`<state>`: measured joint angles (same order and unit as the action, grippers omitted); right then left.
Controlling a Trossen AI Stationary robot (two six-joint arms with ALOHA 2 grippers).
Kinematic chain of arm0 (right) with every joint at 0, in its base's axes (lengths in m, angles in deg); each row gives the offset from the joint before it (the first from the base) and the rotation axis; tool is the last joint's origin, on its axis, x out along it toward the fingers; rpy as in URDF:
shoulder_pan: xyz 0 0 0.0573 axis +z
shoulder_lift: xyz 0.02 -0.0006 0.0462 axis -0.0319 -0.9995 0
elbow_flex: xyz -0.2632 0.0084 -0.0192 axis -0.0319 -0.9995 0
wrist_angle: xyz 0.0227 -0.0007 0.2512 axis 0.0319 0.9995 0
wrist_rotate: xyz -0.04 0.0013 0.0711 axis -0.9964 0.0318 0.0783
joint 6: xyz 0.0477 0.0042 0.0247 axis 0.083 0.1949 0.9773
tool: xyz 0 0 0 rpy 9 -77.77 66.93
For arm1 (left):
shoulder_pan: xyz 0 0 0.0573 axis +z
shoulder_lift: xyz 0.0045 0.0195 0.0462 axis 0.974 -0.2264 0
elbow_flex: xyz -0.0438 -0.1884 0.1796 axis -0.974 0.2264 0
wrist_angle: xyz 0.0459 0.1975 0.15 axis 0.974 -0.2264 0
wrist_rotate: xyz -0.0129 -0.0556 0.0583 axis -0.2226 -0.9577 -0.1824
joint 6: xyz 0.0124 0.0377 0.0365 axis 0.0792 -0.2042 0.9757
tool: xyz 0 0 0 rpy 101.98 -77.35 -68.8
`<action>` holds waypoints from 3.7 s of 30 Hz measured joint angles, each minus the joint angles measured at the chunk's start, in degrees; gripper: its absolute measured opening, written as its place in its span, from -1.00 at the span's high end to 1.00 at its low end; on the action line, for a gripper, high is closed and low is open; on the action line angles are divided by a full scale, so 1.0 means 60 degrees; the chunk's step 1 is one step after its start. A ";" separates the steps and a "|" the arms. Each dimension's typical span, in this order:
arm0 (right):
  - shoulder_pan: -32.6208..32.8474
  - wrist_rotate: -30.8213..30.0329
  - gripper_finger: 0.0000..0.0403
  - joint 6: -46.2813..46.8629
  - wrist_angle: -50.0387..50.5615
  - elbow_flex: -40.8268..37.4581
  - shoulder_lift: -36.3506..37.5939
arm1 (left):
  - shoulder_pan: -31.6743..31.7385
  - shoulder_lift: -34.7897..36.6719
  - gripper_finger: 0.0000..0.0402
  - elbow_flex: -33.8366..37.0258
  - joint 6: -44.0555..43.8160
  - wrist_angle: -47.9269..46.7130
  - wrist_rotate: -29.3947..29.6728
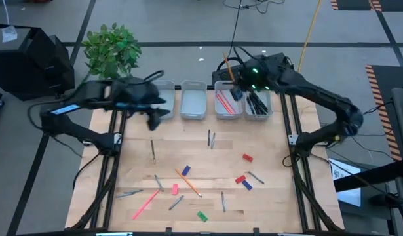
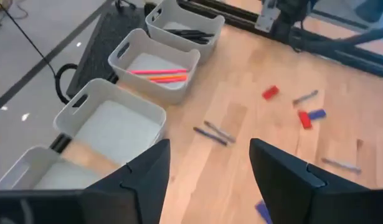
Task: Sort crayons/erasers/pens/pencils in bins
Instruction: Put the orange pencil into the middle right gray bin, then put the black pencil into the middle right gray bin
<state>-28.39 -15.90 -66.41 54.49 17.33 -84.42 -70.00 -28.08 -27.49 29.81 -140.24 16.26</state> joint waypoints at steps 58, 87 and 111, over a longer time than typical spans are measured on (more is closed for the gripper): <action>-0.0481 0.1002 0.59 0.0517 -0.0109 -0.0166 -0.2948 | -0.0684 0.1567 0.05 0.0171 -0.1942 -0.3425 0.0243; 0.0940 0.1016 0.58 -0.1846 -0.3499 -0.0166 -0.0628 | -0.0691 0.0446 0.05 0.7362 -1.0440 -0.0140 -0.0723; 0.0932 0.1049 0.58 -0.2224 -0.3036 -0.0166 -0.0631 | -0.0139 -0.1962 0.55 0.9052 -1.1053 0.3112 -0.1968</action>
<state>-22.79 -9.60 -79.75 36.27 16.34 -88.21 -70.84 -39.85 26.82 -36.51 -121.56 4.45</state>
